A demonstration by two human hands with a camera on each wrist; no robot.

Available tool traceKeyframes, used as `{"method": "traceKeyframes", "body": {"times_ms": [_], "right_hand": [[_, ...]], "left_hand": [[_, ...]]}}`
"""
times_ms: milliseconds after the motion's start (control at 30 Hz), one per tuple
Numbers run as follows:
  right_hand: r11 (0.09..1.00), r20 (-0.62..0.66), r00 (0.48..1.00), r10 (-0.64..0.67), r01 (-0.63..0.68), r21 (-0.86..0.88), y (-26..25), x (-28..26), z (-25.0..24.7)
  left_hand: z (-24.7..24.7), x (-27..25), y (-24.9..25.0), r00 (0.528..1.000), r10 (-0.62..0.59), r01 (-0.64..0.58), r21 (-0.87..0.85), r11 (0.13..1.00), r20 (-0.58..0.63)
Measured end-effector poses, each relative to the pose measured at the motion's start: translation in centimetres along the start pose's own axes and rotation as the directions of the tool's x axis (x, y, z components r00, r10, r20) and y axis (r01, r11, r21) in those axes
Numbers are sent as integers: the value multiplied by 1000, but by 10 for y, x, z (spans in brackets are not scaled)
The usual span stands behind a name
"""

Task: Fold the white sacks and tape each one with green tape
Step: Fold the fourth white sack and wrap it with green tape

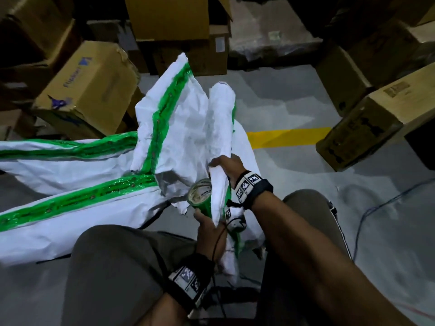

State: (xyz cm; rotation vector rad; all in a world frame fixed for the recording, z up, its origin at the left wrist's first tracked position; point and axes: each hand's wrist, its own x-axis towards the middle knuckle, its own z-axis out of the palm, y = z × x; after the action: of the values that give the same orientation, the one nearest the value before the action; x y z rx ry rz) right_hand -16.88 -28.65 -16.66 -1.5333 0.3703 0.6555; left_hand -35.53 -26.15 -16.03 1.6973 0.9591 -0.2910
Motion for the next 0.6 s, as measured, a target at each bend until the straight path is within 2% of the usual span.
{"method": "traceKeyframes", "body": {"times_ms": [100, 300, 367, 467, 600], "right_hand": [[1000, 97, 995, -9, 10, -6, -13, -11, -1], [992, 171, 985, -16, 36, -118, -15, -17, 1], [987, 170, 985, -37, 62, -148, -16, -17, -2], [978, 152, 985, -84, 111, -177, -20, -18, -9], [979, 114, 990, -83, 103, -177, -25, -23, -25]], "left_hand": [[0, -1, -2, 1000, 2, -2, 22, 1000, -5], [-4, -18, 5, 999, -33, 32, 51, 998, 17], [-2, -19, 5, 1000, 9, -10, 83, 996, 11], [1, -17, -1, 989, 148, -146, 123, 982, -9], [2, -17, -1, 984, 178, -179, 140, 974, 18]]}}
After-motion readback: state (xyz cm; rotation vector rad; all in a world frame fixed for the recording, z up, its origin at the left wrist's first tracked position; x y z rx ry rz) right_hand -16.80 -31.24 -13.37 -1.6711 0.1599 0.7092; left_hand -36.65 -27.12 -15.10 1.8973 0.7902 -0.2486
